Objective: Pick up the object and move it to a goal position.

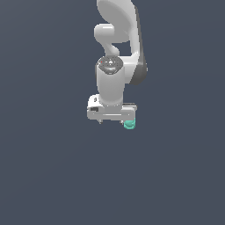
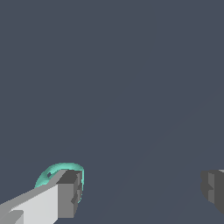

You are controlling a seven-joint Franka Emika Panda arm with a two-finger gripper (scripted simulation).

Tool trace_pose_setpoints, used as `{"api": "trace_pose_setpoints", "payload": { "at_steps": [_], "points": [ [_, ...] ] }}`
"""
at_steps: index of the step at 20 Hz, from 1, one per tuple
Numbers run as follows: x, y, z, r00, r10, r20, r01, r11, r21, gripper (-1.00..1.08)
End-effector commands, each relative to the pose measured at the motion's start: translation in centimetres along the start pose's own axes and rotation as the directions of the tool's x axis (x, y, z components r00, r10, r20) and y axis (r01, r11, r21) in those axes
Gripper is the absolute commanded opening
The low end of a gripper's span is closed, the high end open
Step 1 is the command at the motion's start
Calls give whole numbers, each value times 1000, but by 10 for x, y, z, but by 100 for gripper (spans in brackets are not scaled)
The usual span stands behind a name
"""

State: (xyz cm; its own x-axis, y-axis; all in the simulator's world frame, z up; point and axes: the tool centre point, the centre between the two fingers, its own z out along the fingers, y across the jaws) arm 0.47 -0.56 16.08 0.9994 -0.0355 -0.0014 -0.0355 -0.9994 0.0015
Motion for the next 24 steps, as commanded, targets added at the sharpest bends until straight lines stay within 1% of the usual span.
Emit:
{"api": "trace_pose_setpoints", "payload": {
  "at_steps": [1, 5, 10, 14, 19, 24],
  "points": [
    [-6, -10, 7, 1000, 5, 0, -5, 1000, 0, 100],
    [-20, -33, 22, 1000, 20, 0, -20, 1000, 0, 100],
    [-48, -68, 45, 999, 45, -1, -45, 999, 0, 100],
    [-68, -88, 59, 998, 60, -1, -60, 998, 1, 100],
    [-83, -102, 69, 997, 71, -1, -71, 997, 1, 100],
    [-86, -105, 70, 997, 72, -1, -72, 997, 1, 100]
  ]
}}
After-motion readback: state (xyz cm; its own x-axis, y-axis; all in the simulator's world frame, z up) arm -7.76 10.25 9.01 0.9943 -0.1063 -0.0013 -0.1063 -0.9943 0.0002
